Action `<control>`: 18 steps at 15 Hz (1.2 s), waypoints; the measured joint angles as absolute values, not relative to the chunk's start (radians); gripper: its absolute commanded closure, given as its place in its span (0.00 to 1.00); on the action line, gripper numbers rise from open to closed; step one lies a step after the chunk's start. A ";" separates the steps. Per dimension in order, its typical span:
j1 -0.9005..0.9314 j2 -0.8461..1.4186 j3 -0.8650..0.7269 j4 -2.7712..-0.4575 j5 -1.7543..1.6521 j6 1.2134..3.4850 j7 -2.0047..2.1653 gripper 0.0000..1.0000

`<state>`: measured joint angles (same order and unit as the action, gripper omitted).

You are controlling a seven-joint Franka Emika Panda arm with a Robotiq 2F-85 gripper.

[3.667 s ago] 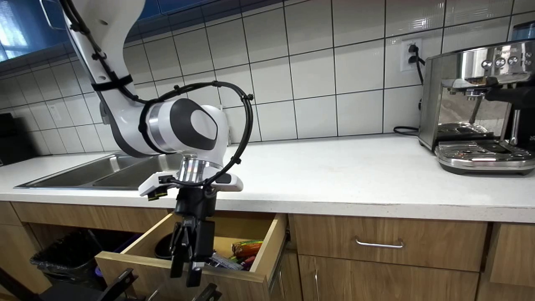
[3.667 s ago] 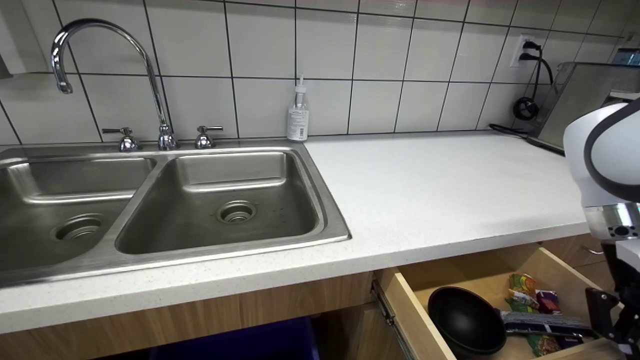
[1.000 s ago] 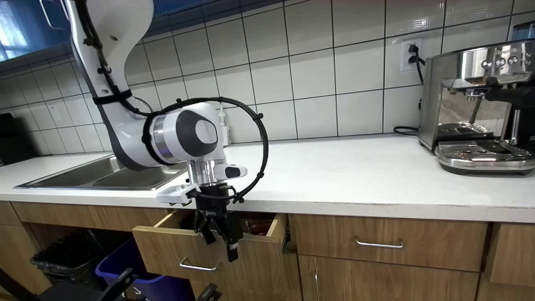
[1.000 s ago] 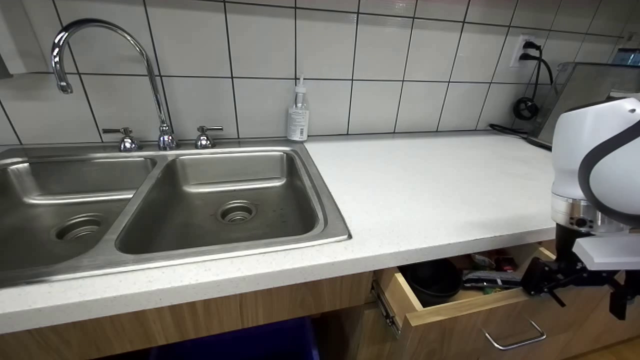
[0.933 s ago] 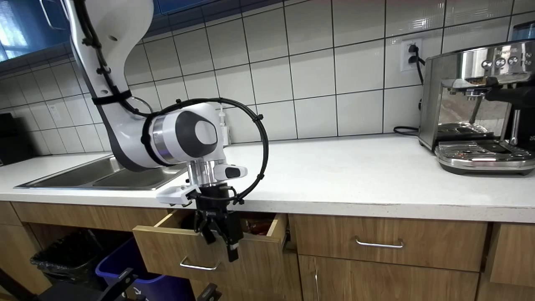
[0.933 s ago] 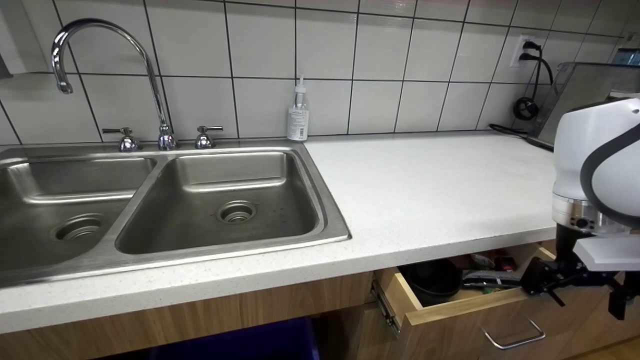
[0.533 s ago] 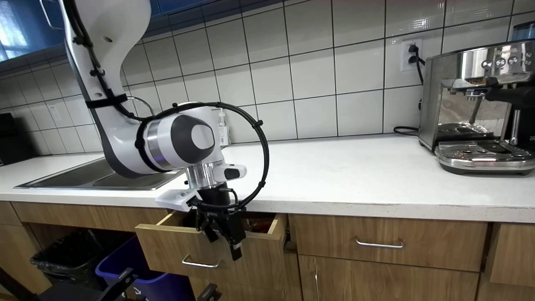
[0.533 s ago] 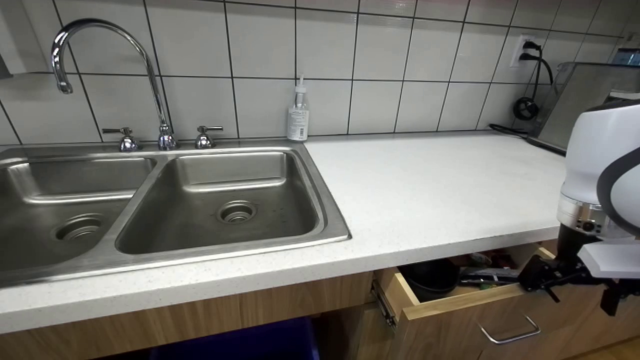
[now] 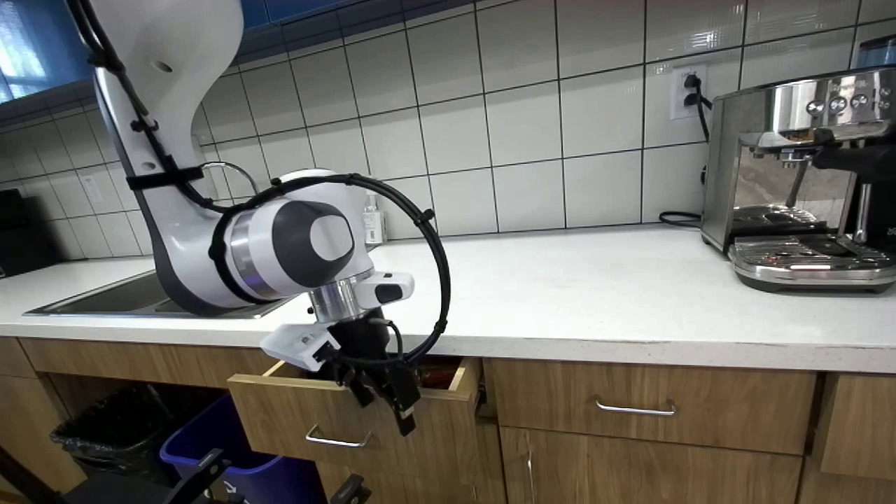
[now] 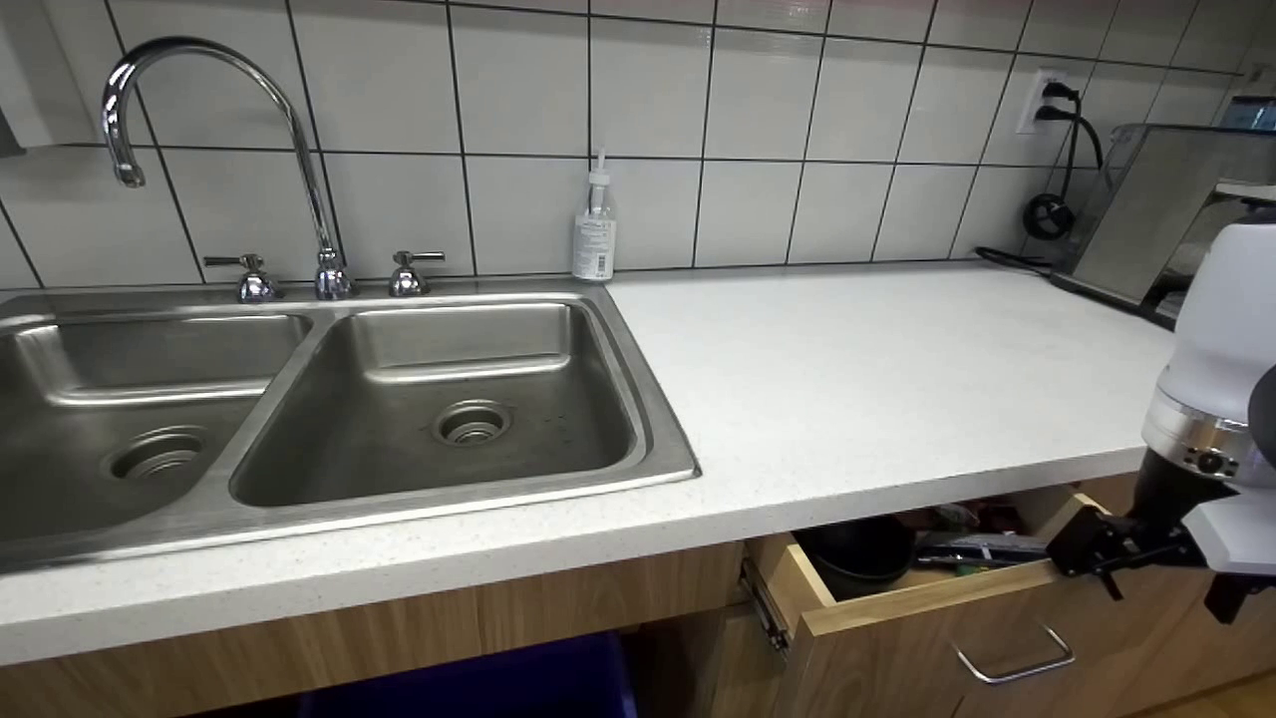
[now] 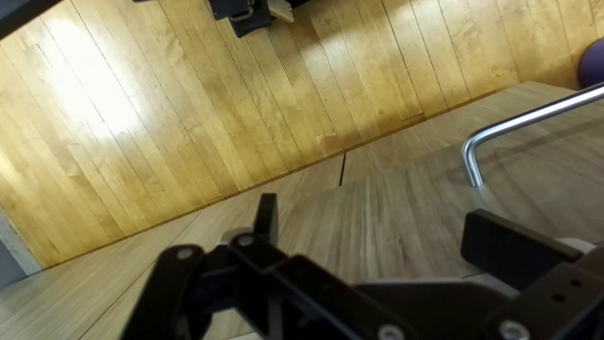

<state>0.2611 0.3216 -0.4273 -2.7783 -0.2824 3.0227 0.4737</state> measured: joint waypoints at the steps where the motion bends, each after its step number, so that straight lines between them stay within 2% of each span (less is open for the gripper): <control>1: 0.275 0.323 -0.441 -2.782 -0.276 3.032 0.473 0.00; 7: 0.378 0.365 -0.513 -2.787 -0.185 3.107 0.467 0.00; 18: 0.421 0.399 -0.498 -2.776 0.059 3.143 0.409 0.00</control>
